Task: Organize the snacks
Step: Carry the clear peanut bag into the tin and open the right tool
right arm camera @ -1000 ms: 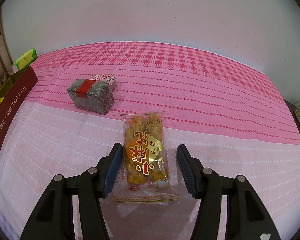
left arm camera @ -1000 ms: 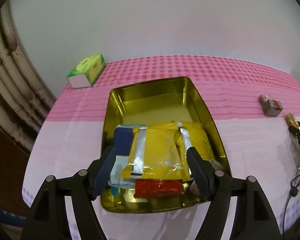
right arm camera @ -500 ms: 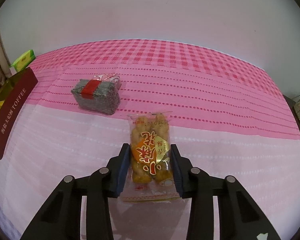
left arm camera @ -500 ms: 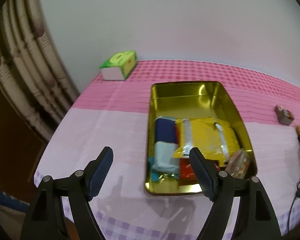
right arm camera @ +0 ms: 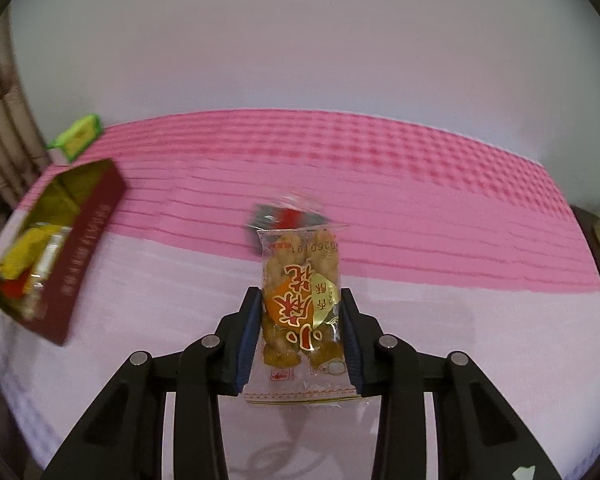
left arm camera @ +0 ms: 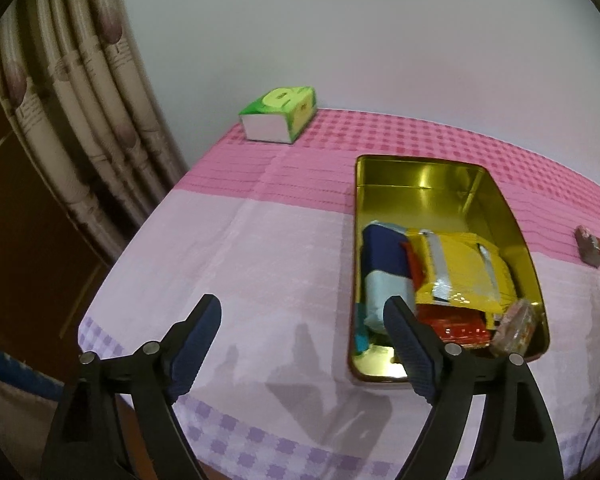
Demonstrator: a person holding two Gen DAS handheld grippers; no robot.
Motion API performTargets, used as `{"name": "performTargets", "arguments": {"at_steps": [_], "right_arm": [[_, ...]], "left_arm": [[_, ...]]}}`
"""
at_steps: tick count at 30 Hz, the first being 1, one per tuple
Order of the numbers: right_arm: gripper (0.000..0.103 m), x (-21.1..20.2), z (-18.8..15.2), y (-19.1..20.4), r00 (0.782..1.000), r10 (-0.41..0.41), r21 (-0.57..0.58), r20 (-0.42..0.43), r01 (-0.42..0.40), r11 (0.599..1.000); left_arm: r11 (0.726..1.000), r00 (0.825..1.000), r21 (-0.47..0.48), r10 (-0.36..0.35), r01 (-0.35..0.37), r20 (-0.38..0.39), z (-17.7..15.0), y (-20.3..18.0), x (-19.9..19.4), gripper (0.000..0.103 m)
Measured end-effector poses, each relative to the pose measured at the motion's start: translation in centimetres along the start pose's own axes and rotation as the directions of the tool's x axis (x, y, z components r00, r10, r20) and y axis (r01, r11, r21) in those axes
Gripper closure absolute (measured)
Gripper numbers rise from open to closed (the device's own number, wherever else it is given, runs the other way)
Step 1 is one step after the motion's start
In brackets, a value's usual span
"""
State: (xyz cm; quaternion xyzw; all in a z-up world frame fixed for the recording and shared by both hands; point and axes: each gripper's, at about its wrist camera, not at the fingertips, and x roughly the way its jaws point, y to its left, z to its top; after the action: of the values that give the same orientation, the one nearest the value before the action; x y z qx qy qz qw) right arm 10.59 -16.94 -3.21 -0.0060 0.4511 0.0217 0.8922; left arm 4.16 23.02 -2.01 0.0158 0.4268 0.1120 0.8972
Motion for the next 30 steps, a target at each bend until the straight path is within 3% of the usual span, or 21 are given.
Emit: {"name": "performTargets", "arguments": {"at_steps": [11,19,30], "right_arm": [[0.069,0.0,3.3,13.8,0.972,0.228,-0.108,-0.049,-0.232,0.967],[0.069,1.5,4.2,20.8,0.961,0.258,-0.194,-0.1,-0.273,0.942],[0.068,4.4,4.0,23.1,0.959,0.236,-0.176,-0.159,-0.263,0.949]], "left_arm": [[0.998,1.0,-0.064,0.013,-0.014,-0.003,0.6,2.8,0.1,0.015],[0.994,1.0,-0.113,0.012,-0.013,-0.01,0.6,4.0,0.3,0.015],[0.993,1.0,-0.116,0.005,-0.007,-0.016,0.5,4.0,0.7,0.015]]}}
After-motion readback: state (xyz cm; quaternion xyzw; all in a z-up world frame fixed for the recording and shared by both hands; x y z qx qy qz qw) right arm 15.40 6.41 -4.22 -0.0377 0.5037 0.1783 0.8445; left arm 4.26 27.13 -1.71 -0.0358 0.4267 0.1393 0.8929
